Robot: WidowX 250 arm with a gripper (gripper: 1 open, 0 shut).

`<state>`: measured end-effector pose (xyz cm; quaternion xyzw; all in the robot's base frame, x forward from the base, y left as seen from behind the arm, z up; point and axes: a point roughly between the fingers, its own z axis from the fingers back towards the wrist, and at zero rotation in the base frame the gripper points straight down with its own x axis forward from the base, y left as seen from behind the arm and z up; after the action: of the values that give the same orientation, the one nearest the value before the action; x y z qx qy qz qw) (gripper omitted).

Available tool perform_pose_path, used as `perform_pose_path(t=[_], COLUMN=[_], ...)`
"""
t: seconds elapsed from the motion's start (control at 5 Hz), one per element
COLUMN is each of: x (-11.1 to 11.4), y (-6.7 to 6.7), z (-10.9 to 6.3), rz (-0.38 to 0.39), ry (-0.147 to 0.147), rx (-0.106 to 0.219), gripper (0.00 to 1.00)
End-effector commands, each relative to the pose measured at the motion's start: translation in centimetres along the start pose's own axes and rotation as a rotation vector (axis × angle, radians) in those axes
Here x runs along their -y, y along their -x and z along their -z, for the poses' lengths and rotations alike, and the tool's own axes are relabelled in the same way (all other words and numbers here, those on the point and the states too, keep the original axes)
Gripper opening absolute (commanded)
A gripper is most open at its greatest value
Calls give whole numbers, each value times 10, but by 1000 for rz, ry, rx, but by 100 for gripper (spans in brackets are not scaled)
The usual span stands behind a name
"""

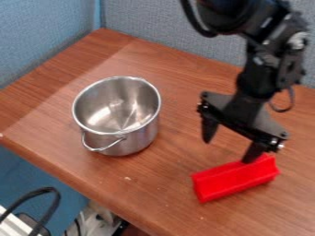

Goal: Put the red object in the metal pot

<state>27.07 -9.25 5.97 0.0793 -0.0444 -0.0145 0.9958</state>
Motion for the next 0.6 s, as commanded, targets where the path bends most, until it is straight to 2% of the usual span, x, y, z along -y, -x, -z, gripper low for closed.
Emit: perform_pose_path(t=[0.0,0.2,0.4], x=[25,30,28], y=[-6,-9,-13], z=[-25,-17,-6], rz=[-7,28,50], ry=[70,110,95], rx=[55,57,60], gripper=[100,100,100])
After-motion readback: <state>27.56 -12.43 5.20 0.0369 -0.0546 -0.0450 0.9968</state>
